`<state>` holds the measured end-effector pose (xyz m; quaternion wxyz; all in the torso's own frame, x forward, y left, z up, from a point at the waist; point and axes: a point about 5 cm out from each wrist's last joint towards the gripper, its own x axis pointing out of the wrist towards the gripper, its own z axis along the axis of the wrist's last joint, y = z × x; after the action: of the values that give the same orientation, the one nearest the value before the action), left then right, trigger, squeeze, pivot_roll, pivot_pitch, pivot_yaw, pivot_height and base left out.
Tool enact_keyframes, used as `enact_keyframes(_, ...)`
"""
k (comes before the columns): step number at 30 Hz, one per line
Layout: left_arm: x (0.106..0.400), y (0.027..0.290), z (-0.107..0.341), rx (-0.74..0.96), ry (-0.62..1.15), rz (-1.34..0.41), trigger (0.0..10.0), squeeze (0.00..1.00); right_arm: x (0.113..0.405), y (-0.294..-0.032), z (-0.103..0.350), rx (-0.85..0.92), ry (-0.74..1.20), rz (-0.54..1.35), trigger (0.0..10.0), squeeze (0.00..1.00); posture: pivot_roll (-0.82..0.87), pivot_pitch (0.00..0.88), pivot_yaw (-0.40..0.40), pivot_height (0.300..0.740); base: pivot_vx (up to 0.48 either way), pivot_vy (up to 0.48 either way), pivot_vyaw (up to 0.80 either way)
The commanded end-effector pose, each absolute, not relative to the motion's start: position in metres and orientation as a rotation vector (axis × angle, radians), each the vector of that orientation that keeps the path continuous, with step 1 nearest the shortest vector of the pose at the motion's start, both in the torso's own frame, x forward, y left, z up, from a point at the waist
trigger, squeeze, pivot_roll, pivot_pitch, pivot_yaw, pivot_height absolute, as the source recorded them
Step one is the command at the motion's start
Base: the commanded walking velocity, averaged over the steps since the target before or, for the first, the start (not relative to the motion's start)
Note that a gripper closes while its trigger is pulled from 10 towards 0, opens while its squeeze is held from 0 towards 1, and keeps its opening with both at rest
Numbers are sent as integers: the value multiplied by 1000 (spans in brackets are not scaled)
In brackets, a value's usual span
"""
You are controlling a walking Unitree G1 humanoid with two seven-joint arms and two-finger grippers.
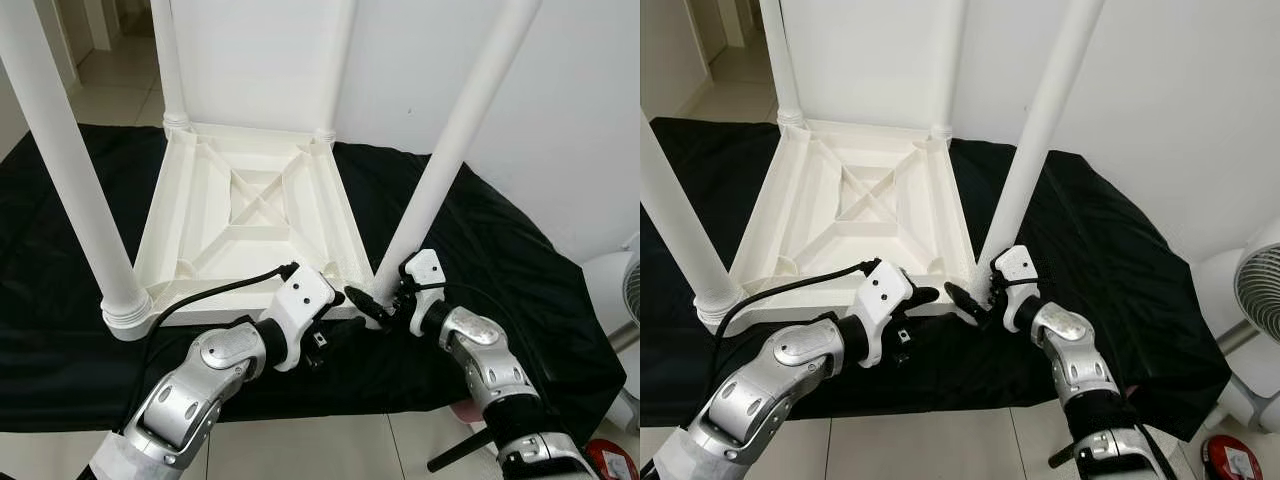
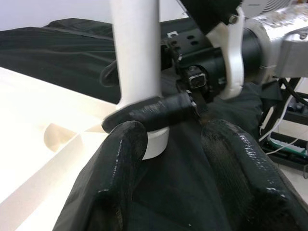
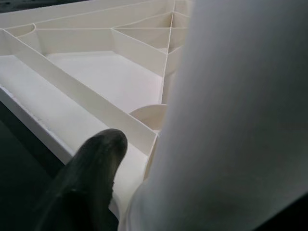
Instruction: Building children table
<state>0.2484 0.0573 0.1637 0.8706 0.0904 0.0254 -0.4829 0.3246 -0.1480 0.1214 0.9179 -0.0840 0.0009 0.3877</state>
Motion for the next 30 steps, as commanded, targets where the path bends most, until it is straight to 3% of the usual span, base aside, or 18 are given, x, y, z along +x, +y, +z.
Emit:
enact_keyframes(1,249,57,163,197,61,-1028,10000,0,325,-148,115,-186,39,835,0,0,31,0,-125,740,0,0,0)
enact_keyframes(14,249,56,163,197,57,-1029,10000,0,325,-156,109,-150,54,828,0,0,24,0,-120,740,0,0,0)
enact_keyframes(15,250,56,163,198,57,-1031,10000,0,325,-157,108,-138,53,817,8235,0,23,0,-120,740,0,0,0)
enact_keyframes(16,250,56,163,198,57,-1031,10000,0,325,-157,108,-138,53,817,8235,0,23,0,-120,740,0,0,0)
enact_keyframes(17,250,56,163,199,57,-1031,10000,0,325,-156,108,-117,54,801,10000,0,23,0,-120,740,0,0,0)
enact_keyframes(30,247,55,162,193,62,-1033,10000,0,321,-131,105,-3,59,488,10000,0,22,0,-127,740,0,0,0)
